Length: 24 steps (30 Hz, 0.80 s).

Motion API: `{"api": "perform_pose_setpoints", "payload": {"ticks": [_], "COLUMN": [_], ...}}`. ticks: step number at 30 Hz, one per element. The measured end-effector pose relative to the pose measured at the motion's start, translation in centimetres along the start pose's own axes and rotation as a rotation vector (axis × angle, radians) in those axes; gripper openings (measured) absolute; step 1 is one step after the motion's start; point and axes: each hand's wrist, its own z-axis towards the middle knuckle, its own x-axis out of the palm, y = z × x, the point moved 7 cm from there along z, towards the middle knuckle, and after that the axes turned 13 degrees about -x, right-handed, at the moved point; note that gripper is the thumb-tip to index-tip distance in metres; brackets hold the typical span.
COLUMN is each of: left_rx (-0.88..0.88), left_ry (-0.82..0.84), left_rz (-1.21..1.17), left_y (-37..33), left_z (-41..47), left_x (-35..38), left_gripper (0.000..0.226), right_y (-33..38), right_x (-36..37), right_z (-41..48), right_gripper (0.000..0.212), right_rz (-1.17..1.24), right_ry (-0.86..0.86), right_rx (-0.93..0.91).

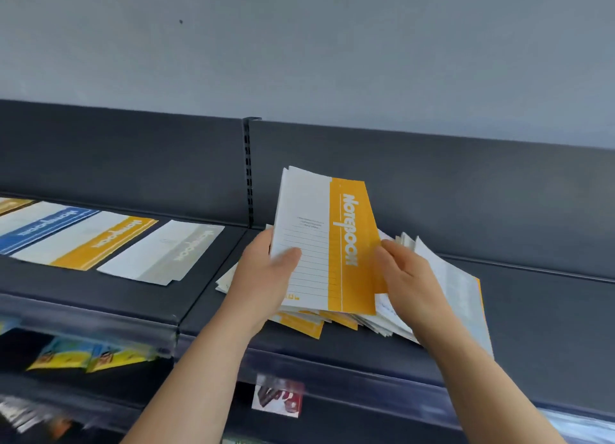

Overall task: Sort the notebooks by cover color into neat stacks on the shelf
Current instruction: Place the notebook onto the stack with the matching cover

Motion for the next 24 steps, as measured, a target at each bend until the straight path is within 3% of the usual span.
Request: {"api": "perform_pose_setpoints", "payload": {"ticks": [2, 9, 19, 24], "left_rx": [-0.004, -0.027, -0.1, -0.103], "left_ry": [-0.046, -0.204, -0.265, -0.369], "left_rz": [0.025, 0.052, 0.171, 0.183], "left_y": [0.7, 2.2, 5.2, 6.6], "left_z": [0.1, -0.2, -1.6, -1.4], "left_x": [-2.8, -14.8, -34.4, -42.8], "left_gripper": [0.021, 0.022, 0.045, 0.038], "right_y": [1.2, 5.2, 12.7, 15.3], "right_x": [2.6, 13.9, 33.0, 40.9], "right_z": [0.4, 1.1, 0.7, 0.3], "right_gripper": [0.011, 0.03, 0.036, 0.035], "right_rz": [0.031, 0.057, 0.075, 0.101], "right_ry": [0.022, 0.067, 0.208, 0.246], "right_rx": [-0.043, -0.056, -0.08, -0.063]}}
